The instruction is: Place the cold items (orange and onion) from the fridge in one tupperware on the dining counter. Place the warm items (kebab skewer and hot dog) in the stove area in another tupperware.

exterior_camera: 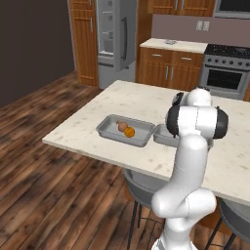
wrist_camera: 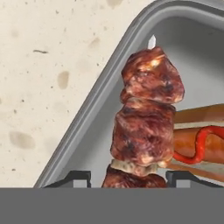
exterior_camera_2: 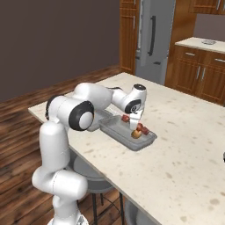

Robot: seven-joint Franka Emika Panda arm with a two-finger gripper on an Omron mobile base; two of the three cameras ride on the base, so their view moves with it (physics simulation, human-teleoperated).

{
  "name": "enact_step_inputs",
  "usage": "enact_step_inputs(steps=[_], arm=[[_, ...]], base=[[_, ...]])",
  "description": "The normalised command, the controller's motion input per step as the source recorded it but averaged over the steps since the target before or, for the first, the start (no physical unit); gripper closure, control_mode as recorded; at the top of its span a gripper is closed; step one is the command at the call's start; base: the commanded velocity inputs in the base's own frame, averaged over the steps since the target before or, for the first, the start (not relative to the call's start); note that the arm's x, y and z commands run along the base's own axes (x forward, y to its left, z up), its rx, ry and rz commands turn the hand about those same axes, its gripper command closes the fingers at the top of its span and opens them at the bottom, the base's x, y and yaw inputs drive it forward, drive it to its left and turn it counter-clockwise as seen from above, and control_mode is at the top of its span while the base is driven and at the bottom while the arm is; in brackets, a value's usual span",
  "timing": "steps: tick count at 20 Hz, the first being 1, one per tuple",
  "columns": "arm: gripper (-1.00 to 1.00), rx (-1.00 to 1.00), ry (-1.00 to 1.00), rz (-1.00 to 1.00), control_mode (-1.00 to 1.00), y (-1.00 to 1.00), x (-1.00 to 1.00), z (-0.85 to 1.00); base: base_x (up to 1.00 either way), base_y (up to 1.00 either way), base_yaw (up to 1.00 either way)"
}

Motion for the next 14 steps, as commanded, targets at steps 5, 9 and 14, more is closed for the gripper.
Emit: enact_step_inputs(steps=[5, 9, 14], arm=[[-1.0, 0.0, 0.0, 0.0, -1.0, -0.09, -0.24, -0.27], [-1.0, 0.0, -0.01, 0.05, -1.0, -0.05, -0.31, -0.05], [-1.0, 0.01, -0.05, 0.19, -1.0, -0.07, -0.71, 0.06]], base=[[0.0, 0.0, 0.0], [0.0, 0.0, 0.0], [0.0, 0.0, 0.0]])
